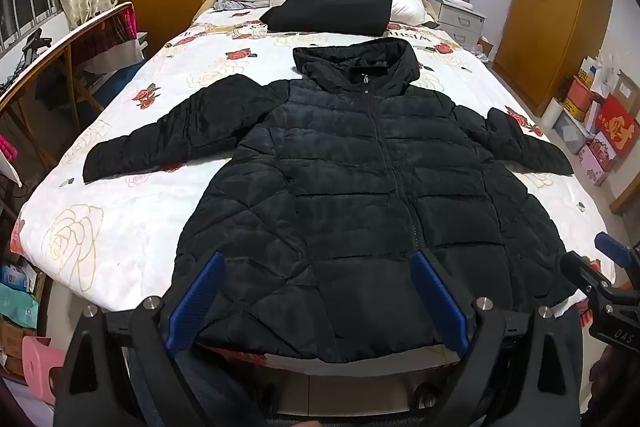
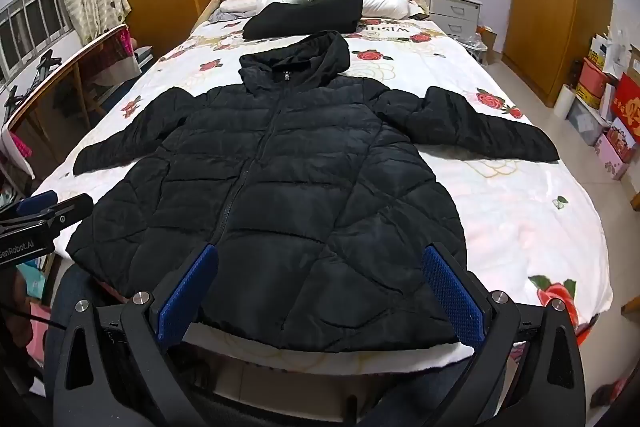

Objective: Fold large clothes

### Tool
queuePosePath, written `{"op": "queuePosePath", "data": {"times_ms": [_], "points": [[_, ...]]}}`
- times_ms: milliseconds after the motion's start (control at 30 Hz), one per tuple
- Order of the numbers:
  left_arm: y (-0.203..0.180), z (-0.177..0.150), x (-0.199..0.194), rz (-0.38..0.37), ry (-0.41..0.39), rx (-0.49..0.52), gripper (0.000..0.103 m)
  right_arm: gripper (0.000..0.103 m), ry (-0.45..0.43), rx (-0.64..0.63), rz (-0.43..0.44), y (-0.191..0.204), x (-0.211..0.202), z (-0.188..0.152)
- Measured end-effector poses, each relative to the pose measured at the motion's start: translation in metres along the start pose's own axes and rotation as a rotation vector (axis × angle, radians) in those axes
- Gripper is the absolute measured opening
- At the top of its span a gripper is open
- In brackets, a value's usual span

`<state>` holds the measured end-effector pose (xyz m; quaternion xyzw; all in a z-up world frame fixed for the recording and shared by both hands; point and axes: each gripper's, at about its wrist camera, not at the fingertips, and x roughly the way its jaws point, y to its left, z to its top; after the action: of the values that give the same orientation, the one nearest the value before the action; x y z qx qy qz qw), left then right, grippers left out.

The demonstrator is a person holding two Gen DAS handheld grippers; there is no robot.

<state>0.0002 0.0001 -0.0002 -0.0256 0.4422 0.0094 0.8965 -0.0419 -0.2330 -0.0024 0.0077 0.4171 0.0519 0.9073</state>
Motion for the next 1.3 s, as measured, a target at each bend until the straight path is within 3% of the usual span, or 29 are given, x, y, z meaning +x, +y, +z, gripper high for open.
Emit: {"op": "queuePosePath", "data": {"times_ms": [1300], "points": [[0.0023, -0.0054, 0.0071, -0.003, 0.012, -0.004, 0.095, 0.102, 0.000, -0.005, -0.005, 0.0055, 0.0014, 0.0023]]}}
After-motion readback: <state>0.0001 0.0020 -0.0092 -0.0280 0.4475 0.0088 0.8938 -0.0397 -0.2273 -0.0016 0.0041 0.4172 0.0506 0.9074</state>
